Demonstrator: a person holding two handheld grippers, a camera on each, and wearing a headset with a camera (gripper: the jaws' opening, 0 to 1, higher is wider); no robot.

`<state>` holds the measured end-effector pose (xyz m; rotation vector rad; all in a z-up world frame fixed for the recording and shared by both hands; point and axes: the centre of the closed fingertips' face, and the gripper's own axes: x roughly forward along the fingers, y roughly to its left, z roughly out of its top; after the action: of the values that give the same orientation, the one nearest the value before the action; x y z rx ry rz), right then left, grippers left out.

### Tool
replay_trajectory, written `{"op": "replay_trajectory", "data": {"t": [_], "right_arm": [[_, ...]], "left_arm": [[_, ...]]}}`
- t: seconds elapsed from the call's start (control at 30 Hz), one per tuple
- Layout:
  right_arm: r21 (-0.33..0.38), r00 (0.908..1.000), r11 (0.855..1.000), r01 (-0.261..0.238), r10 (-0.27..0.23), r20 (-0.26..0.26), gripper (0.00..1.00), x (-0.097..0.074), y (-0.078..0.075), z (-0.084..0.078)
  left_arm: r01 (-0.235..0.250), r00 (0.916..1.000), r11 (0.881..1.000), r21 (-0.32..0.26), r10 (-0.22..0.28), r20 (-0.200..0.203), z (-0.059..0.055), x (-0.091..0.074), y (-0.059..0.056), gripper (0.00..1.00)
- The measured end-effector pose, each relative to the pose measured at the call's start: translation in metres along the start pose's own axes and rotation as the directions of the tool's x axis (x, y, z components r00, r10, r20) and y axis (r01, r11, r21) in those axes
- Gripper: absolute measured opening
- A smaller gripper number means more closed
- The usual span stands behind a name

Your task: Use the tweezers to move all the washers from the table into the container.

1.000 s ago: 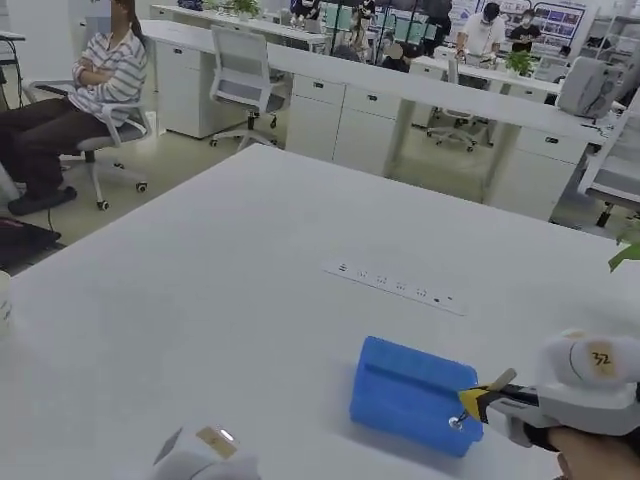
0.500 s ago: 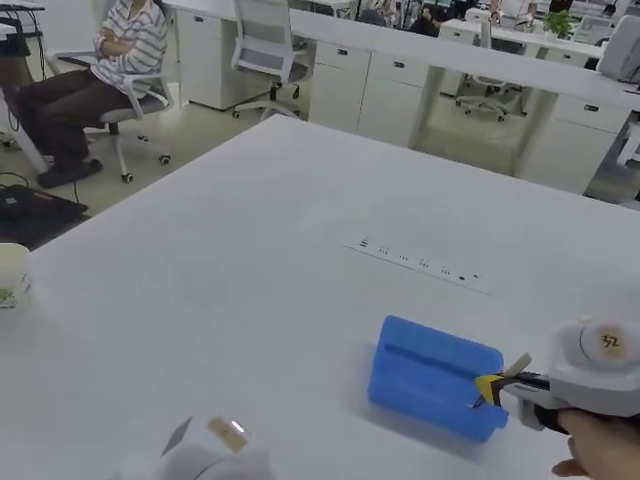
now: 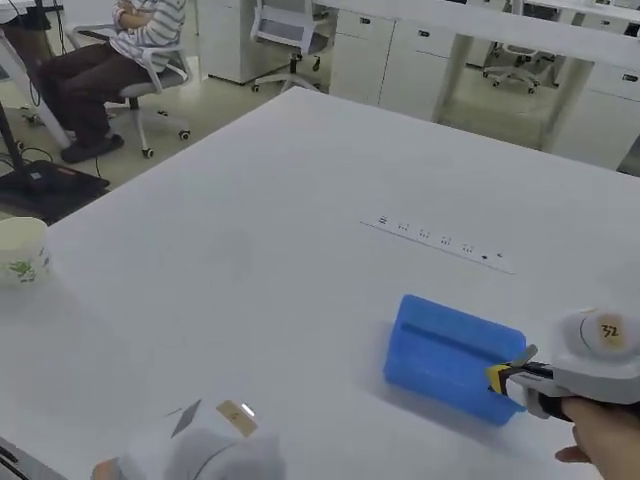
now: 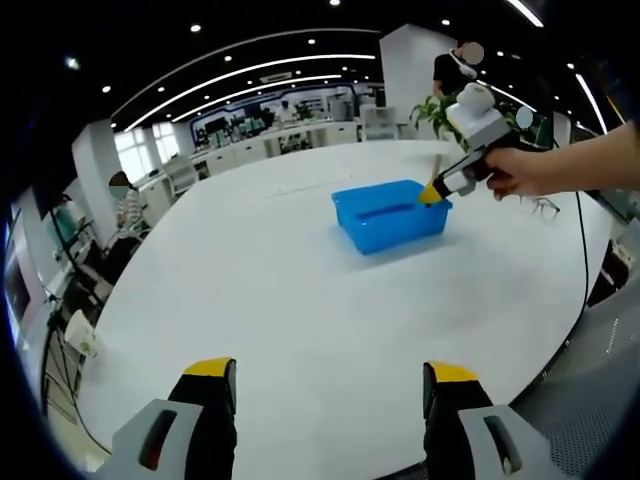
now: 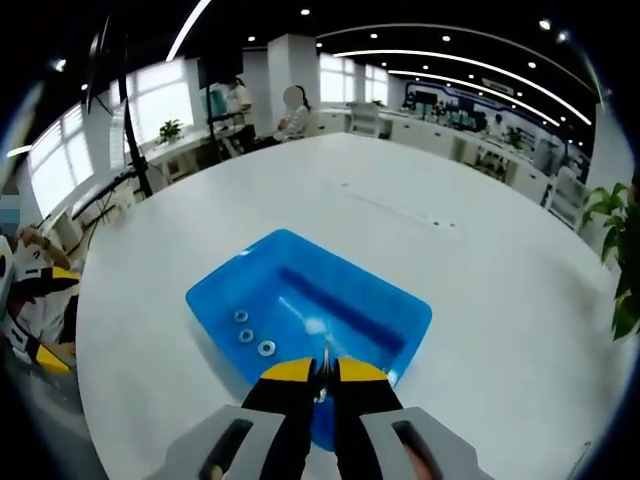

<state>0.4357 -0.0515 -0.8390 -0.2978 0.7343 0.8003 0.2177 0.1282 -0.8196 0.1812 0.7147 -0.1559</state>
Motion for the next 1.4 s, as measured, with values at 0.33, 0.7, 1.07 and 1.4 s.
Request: {"op": "replay_trajectory", "data": {"t": [0.33,0.7,1.07,1.4], "right_arm": [[-0.053,0.9999,0.999,0.012,-0.012,-0.012,0.03,0.001,0.001,0.001],[-0.022,0.9973,1.0,0.012,-0.01,0.073,0.03,-0.03,0.006,0.025],[-0.015,0.9712,0.992,-0.124,0.125,0.203,0.03,-0.096,0.075,0.045],[0.042,0.9356,0.954,-0.297,0.282,0.212,0.04,-0.135,0.147,0.021]], "left_arm": [[0.032,0.9995,0.999,0.029,-0.032,0.003,0.002,-0.001,-0.009,0.71],[0.097,0.9878,0.995,0.01,-0.098,0.121,0.03,-0.015,-0.016,0.69],[0.179,0.9293,0.979,0.101,-0.202,0.309,0.117,-0.047,-0.027,0.67],[0.442,0.8233,0.896,0.037,-0.422,0.38,0.169,-0.069,-0.074,0.67]]}}
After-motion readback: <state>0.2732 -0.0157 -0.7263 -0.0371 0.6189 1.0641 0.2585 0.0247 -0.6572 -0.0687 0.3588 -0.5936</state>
